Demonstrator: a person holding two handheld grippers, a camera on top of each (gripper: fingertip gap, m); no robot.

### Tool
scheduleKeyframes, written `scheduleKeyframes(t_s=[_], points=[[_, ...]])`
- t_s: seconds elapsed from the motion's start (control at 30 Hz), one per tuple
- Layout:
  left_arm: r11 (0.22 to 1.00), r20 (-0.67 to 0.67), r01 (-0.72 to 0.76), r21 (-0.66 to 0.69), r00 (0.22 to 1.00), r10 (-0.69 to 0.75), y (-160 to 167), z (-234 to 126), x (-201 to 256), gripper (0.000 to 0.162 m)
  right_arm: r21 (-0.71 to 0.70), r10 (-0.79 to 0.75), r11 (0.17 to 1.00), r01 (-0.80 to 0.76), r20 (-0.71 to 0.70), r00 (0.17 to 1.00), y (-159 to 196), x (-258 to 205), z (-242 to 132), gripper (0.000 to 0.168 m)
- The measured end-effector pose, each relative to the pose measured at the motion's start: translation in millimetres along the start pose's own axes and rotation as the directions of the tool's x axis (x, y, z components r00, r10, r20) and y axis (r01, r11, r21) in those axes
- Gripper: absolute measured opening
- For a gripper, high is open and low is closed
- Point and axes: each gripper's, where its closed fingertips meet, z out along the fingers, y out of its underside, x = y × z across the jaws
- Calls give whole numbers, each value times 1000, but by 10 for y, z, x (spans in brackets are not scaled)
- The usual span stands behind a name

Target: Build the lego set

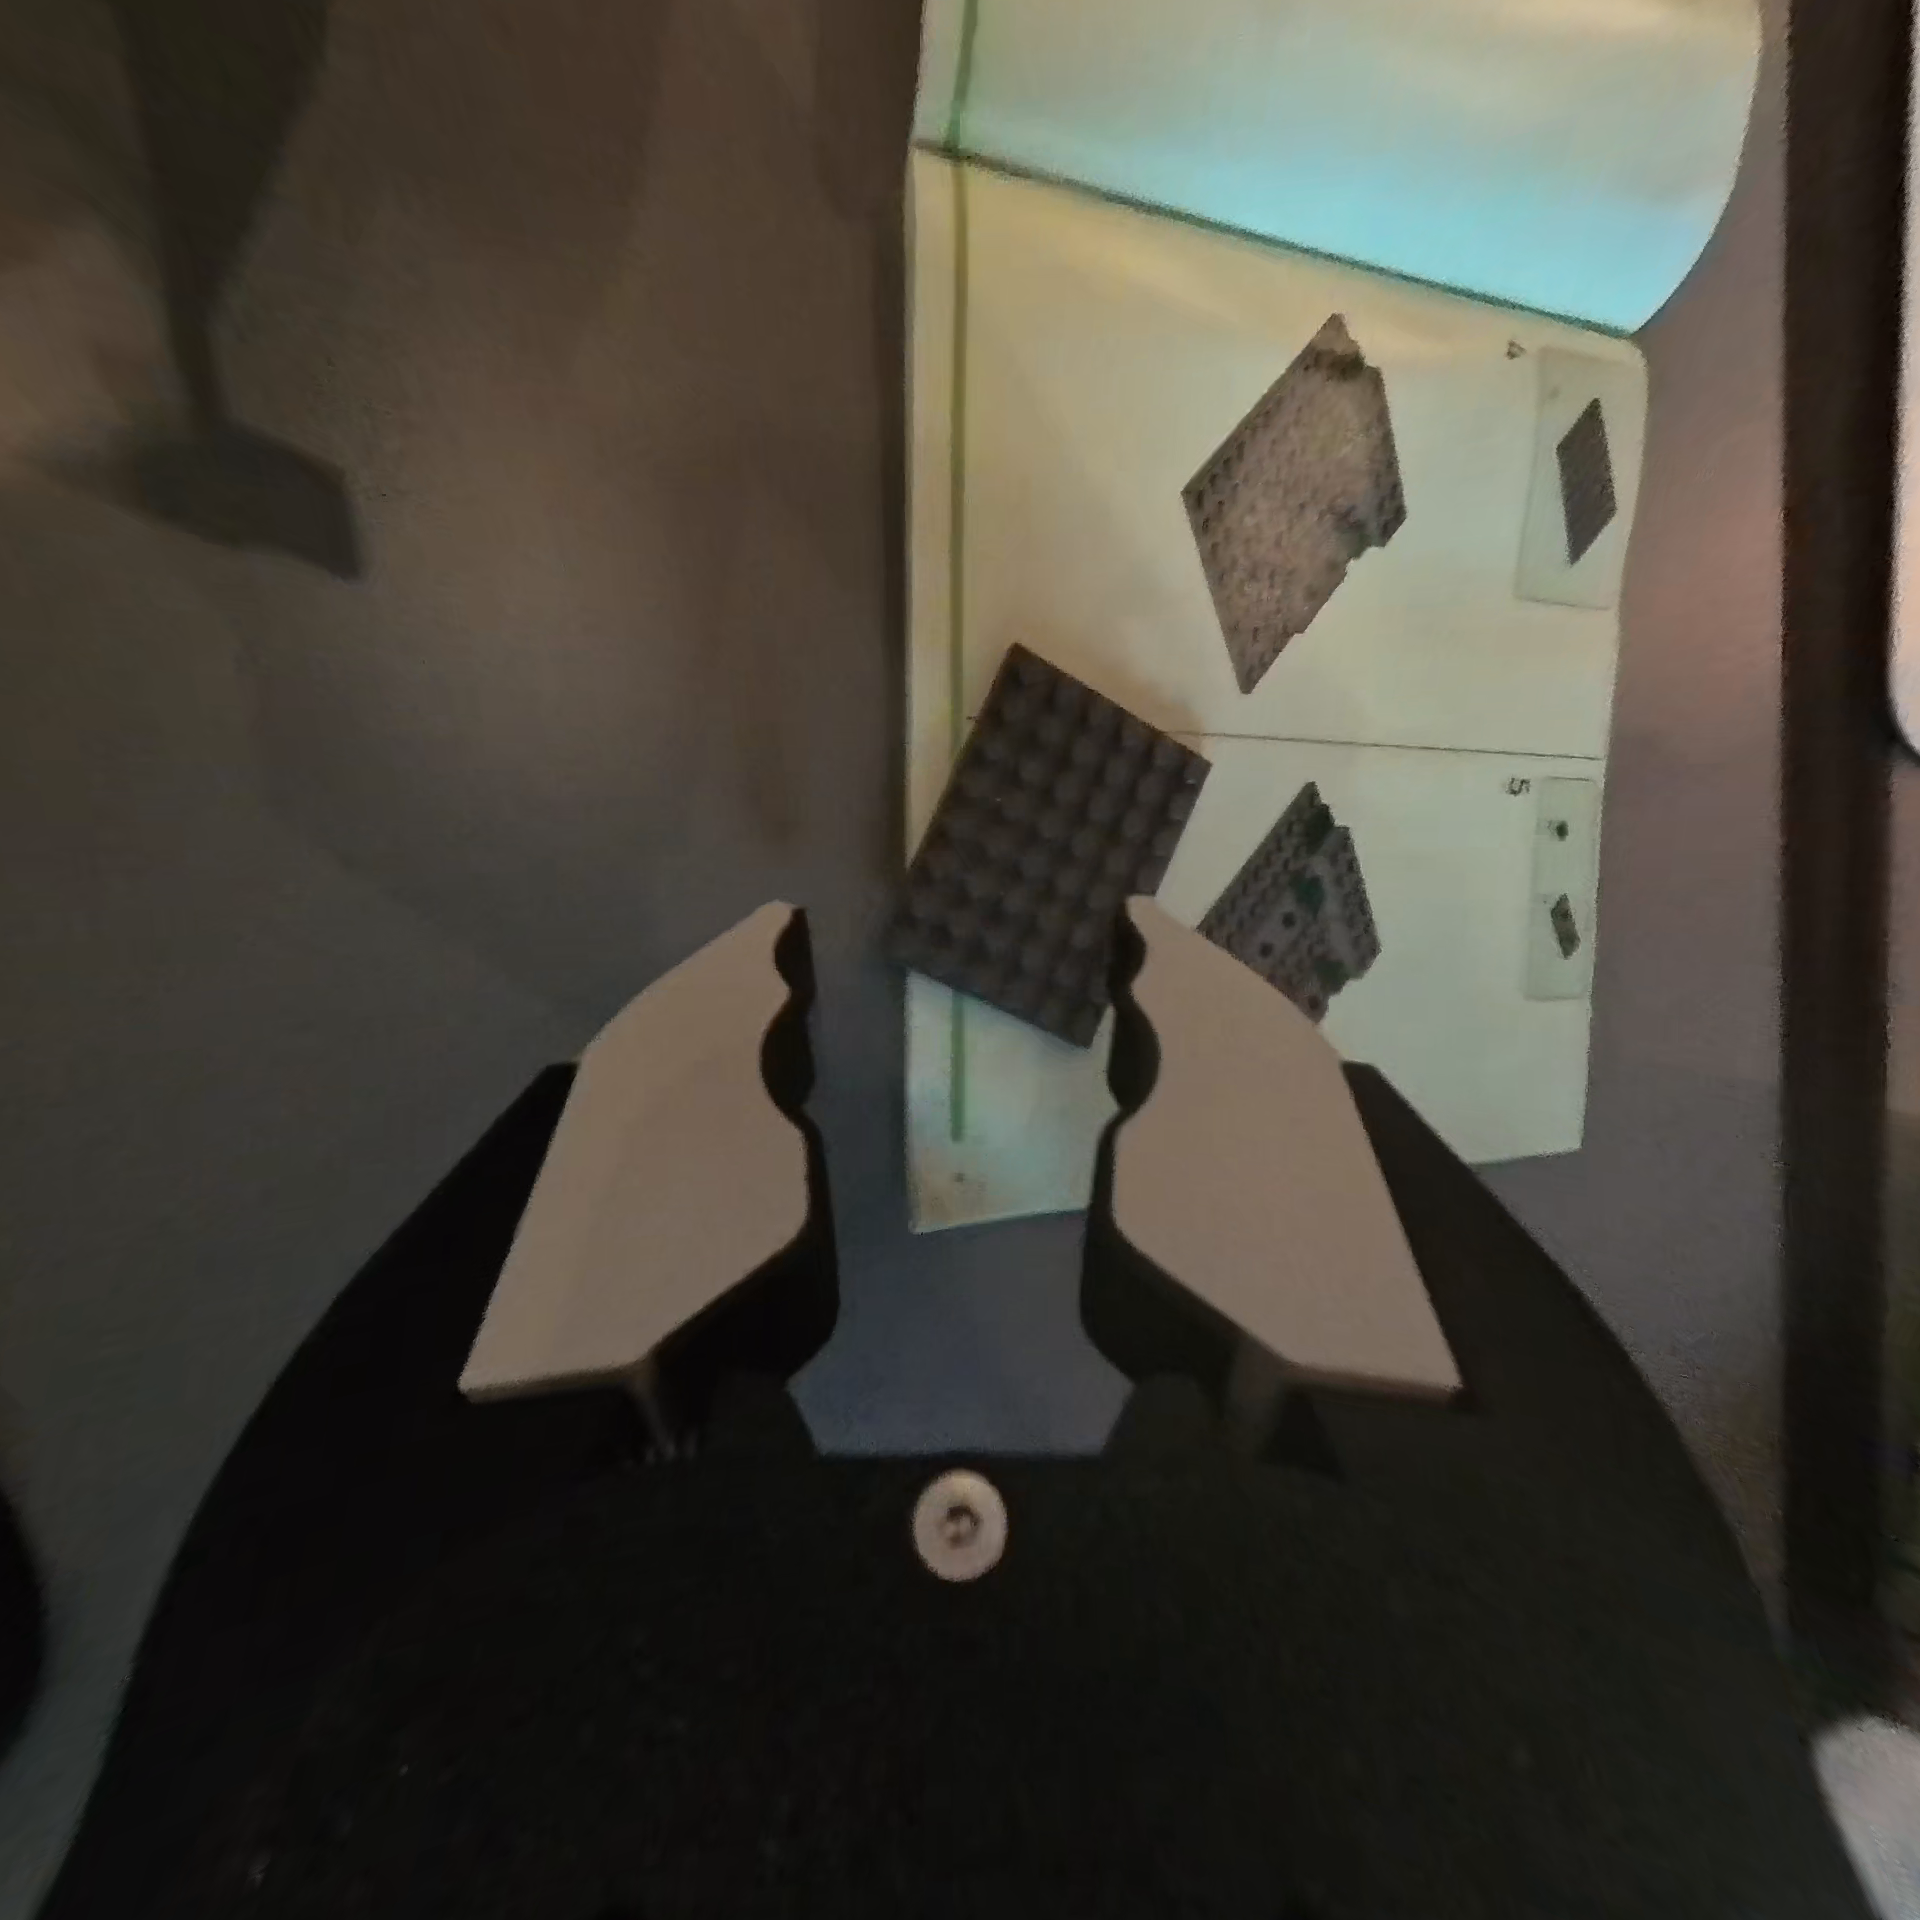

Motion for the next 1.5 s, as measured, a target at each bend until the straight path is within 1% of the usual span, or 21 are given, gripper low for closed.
scheduleKeyframes(t_s=[0.13,0.2,0.27,0.3,0.47,0.53,0.6,0.67,0.7,0.77,0.83,0.9,0.93,1.0,1.03,1.1,1.17,1.2,1.33,1.4,1.5], points=[[1000,6,-10,-6,1000,10,5,6,11,4,67,-42,997,43,-14,999,-5,-11,63,25],[1000,11,-6,-4,1000,6,10,1,8,4,75,-92,993,96,-53,994,-1,-8,69,15],[1000,15,-2,-7,1000,2,22,4,0,4,70,-147,986,154,-101,984,-2,-7,64,12],[1000,17,-1,-9,1000,1,27,7,-3,4,64,-170,982,179,-118,978,-2,-16,59,7],[1000,20,0,-17,1000,1,33,24,-9,4,83,-186,977,196,-118,975,-56,-76,-28,5],[1000,19,1,-18,1000,0,34,31,-9,4,108,-161,979,171,-94,982,-108,-95,-102,5],[1000,19,0,-19,1000,0,35,34,-9,4,160,-98,982,104,-43,994,-198,-119,-198,5],[1000,17,0,-20,1000,1,36,35,-7,4,223,2,975,-13,51,999,-310,-133,-308,5],[1000,17,0,-20,1000,1,36,37,-7,4,254,68,962,-100,133,989,-375,-155,-364,5],[1000,17,-2,-21,1000,2,38,39,-2,4,279,223,905,-321,331,917,-506,-181,-472,5],[1000,13,-5,-21,1000,5,39,41,10,4,234,340,823,-517,527,779,-601,-202,-545,5],[1000,11,-7,-22,1000,7,40,41,19,4,112,430,732,-673,691,582,-648,-230,-572,6],[1000,10,-7,-22,1000,7,42,41,23,4,33,465,671,-741,759,455,-672,-225,-585,6],[1000,7,-7,-22,1000,7,43,39,33,4,-93,513,532,-842,826,233,-695,-116,-556,5],[1000,6,-7,-22,1000,7,45,38,38,4,-155,528,493,-856,835,153,-662,-80,-511,6],[1000,6,-6,-25,1000,6,53,33,39,4,-202,581,451,-869,806,114,-535,18,-330,6],[1000,9,-2,-26,1000,2,59,27,30,4,-245,587,412,-878,808,50,-479,106,-245,6],[1000,10,1,-27,1000,0,61,24,25,4,-254,593,410,-876,804,45,-452,140,-208,6],[1000,15,13,-28,1000,-12,66,24,-4,4,-231,602,417,-879,795,77,-403,291,-133,7],[999,15,16,-30,1000,-15,70,29,-11,4,-217,614,432,-875,782,110,-366,338,-103,6],[999,15,18,-33,1000,-18,76,39,-20,4,-182,627,453,-873,761,166,-318,397,-63,11]])
